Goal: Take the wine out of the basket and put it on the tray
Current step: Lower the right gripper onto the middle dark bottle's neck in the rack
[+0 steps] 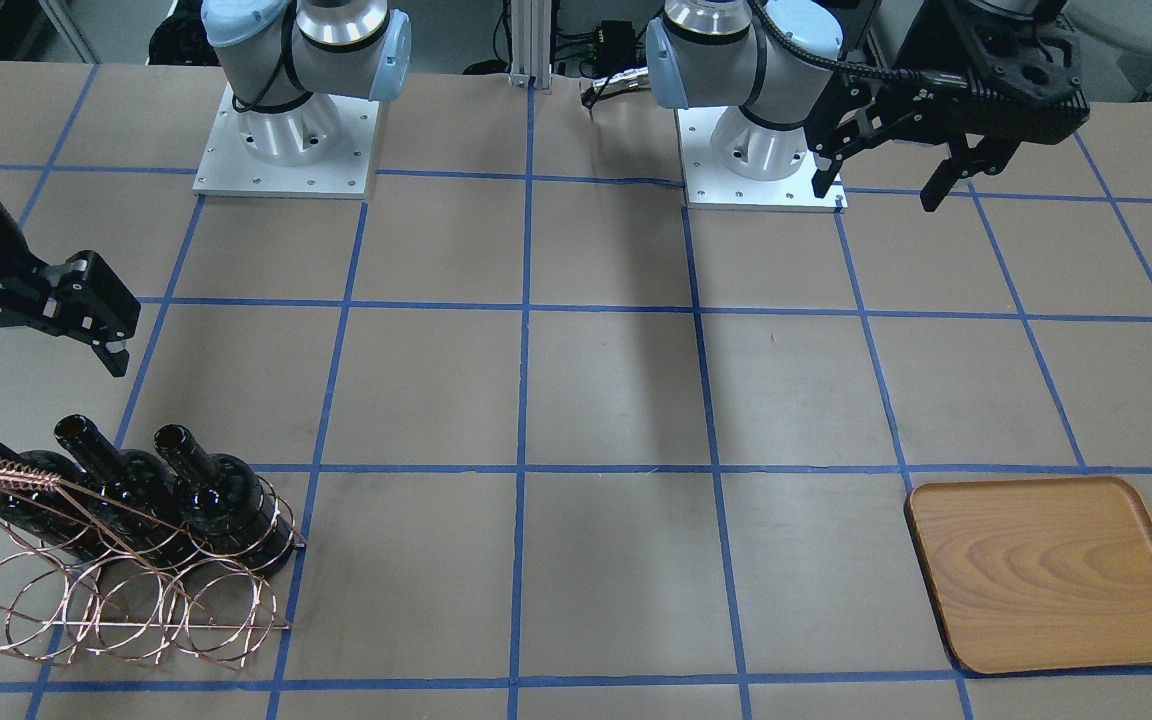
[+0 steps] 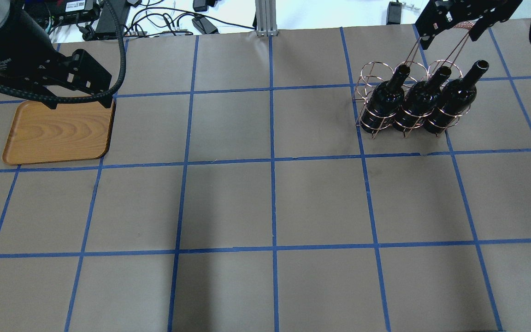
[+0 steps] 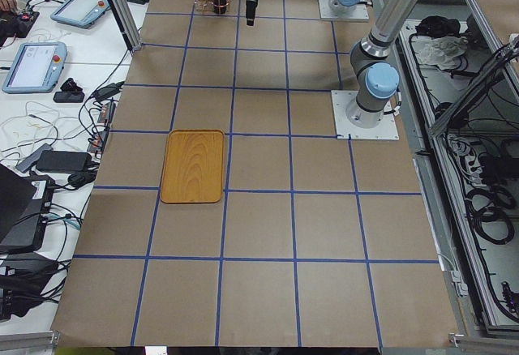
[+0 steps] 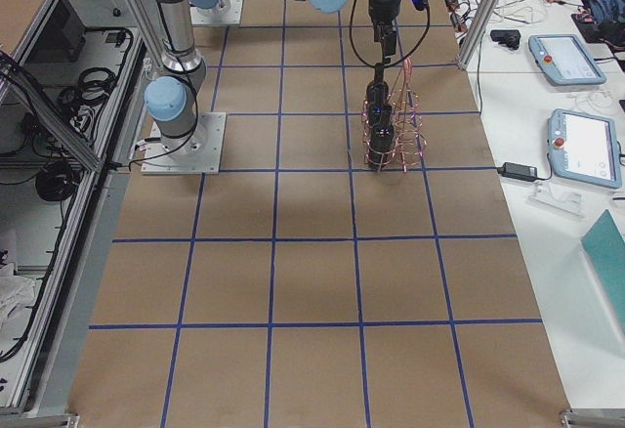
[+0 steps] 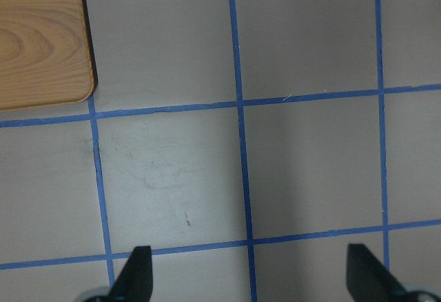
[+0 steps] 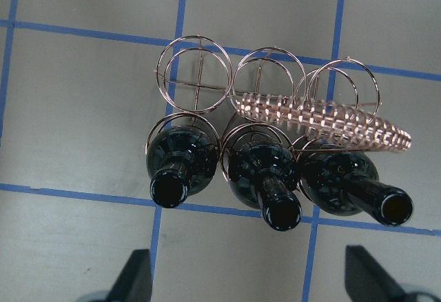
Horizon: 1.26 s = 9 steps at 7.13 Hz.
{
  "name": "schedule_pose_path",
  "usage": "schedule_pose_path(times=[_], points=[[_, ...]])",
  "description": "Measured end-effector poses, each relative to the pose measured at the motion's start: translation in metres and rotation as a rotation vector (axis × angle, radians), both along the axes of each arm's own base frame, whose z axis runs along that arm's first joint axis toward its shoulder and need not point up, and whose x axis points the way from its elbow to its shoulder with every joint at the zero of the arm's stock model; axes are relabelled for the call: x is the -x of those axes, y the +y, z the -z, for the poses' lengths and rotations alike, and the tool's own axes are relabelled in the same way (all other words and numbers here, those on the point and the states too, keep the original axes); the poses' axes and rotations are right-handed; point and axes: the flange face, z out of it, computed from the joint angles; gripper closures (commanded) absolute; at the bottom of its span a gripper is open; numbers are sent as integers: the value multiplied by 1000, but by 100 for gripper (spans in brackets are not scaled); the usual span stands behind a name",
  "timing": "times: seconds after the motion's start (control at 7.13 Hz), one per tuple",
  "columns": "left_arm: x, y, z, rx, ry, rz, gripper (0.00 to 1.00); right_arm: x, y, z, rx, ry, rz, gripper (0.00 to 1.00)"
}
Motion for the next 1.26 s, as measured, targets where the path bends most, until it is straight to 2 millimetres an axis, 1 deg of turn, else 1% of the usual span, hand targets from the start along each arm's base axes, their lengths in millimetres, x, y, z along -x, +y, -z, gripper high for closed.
schedule_pose_path(times=[0.28,0.42,0.7,0.84,0.98,1.12,1.26], points=[[0,0,1,-1,0,0,0,1,-3,4,-4,0,-3,0],[0,0,1,-1,0,-1,0,4,-10,13,-16,-3,-2,3],[0,-1,1,-2,0,0,0,19,-32,54,-78,-14,14,7],[0,-1,2,-3,0,1,0,25,-36,74,-110,-17,14,10],[0,-1,2,-3,0,1,0,31,-36,90,-138,-19,12,24],[0,-1,2,-4,0,1,0,40,-35,100,-156,-23,16,48],[0,-2,3,-6,0,2,0,46,-34,104,-164,-26,21,67]])
